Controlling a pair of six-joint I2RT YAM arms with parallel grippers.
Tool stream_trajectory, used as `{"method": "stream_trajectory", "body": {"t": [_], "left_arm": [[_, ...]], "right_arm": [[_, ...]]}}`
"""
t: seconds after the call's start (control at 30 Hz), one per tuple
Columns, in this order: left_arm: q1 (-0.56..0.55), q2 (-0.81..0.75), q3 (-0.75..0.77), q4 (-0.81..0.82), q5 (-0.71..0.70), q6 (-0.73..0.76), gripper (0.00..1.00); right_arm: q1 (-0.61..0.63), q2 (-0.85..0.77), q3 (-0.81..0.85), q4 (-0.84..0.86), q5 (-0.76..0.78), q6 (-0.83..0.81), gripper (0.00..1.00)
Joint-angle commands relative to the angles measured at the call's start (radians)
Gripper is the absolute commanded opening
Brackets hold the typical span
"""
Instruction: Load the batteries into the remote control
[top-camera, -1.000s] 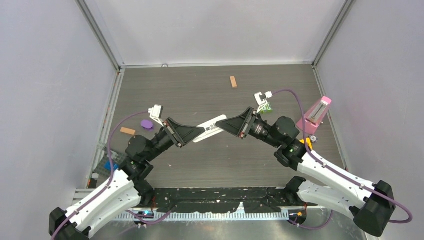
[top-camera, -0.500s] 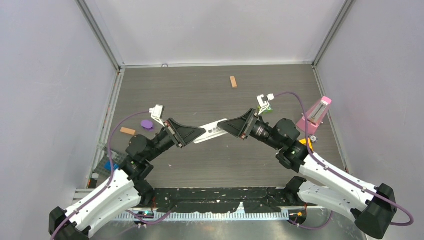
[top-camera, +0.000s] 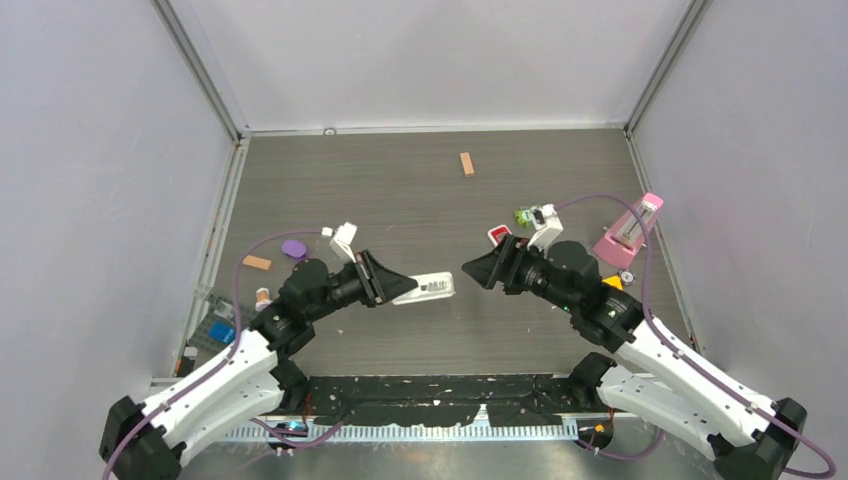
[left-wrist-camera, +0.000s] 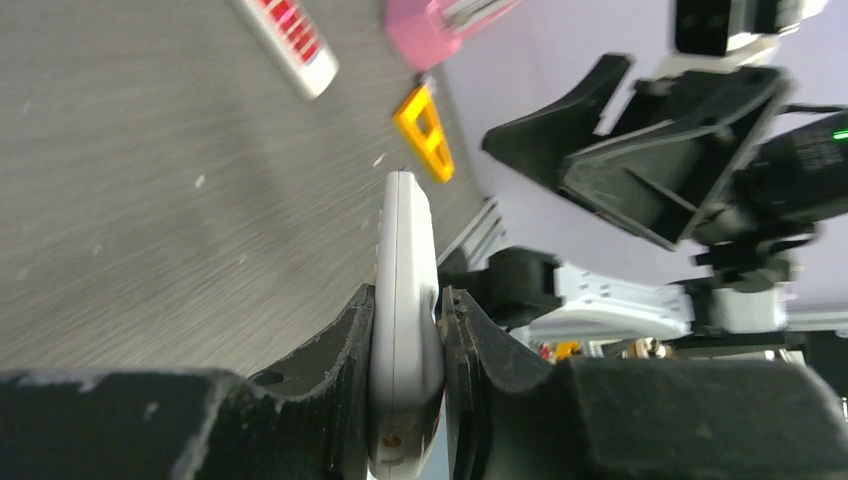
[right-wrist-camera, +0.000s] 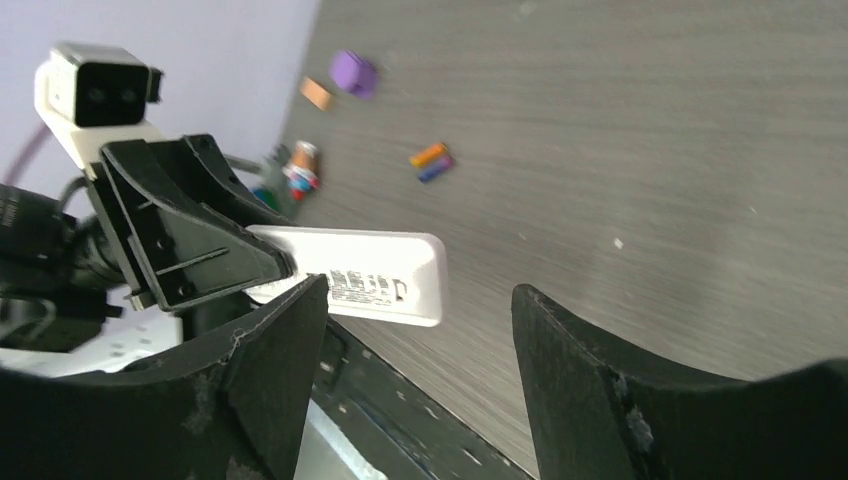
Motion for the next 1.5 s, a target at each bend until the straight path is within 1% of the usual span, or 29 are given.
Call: {"method": "stream_trajectory", "body": {"t": [0.0, 0.13, 0.2, 0.23, 0.3, 0.4, 0.57, 0.73, 0.87, 1.03, 1.1, 1.23, 1.47], "left_arm": [[0.000, 0.127, -0.085, 0.095, 0.088, 0.001, 0.00], [0.000, 0.276, -0.155, 0.232, 0.146, -0.044, 0.00], [0.000, 0.326, -0.176, 0.271, 0.151, -0.045, 0.00], [0.000, 0.347, -0.182, 0.278, 0.148, -0.041, 0.00], [0.000, 0.380, -0.196, 0.316, 0.150, -0.038, 0.00], [0.000, 0.404, -0.223, 0.353, 0.130, -0.037, 0.00], [0.000, 0.440, -0.275, 0.418, 0.074, -0.065, 0.00], [0.000, 0.473, -0.320, 0.468, 0.030, -0.109, 0.00], [0.000, 0.486, -0.344, 0.479, 0.020, -0.131, 0.00], [0.000, 0.488, -0.346, 0.457, 0.007, -0.144, 0.00], [0.000, 0.483, -0.350, 0.457, 0.001, -0.150, 0.00], [0.000, 0.472, -0.350, 0.444, -0.008, -0.151, 0.00], [0.000, 0.479, -0.346, 0.438, -0.002, -0.149, 0.00]], "right_arm": [[-0.001, 0.100, 0.017, -0.105, -0.062, -0.086, 0.72], [0.004, 0.186, -0.034, -0.042, -0.122, -0.071, 0.71], [0.010, 0.200, -0.080, 0.036, -0.145, -0.044, 0.71], [0.012, 0.208, -0.112, 0.089, -0.160, -0.036, 0.69], [0.014, 0.234, -0.135, 0.120, -0.170, -0.021, 0.66], [0.020, 0.279, -0.149, 0.133, -0.182, -0.015, 0.63], [0.062, 0.354, -0.185, 0.266, -0.216, 0.030, 0.60], [0.082, 0.435, -0.188, 0.329, -0.234, 0.073, 0.59], [0.087, 0.459, -0.202, 0.346, -0.247, 0.111, 0.56], [0.087, 0.494, -0.214, 0.389, -0.278, 0.129, 0.48], [0.087, 0.504, -0.219, 0.398, -0.280, 0.123, 0.47], [0.087, 0.514, -0.225, 0.403, -0.275, 0.115, 0.45], [0.087, 0.544, -0.235, 0.440, -0.286, 0.113, 0.45]]}}
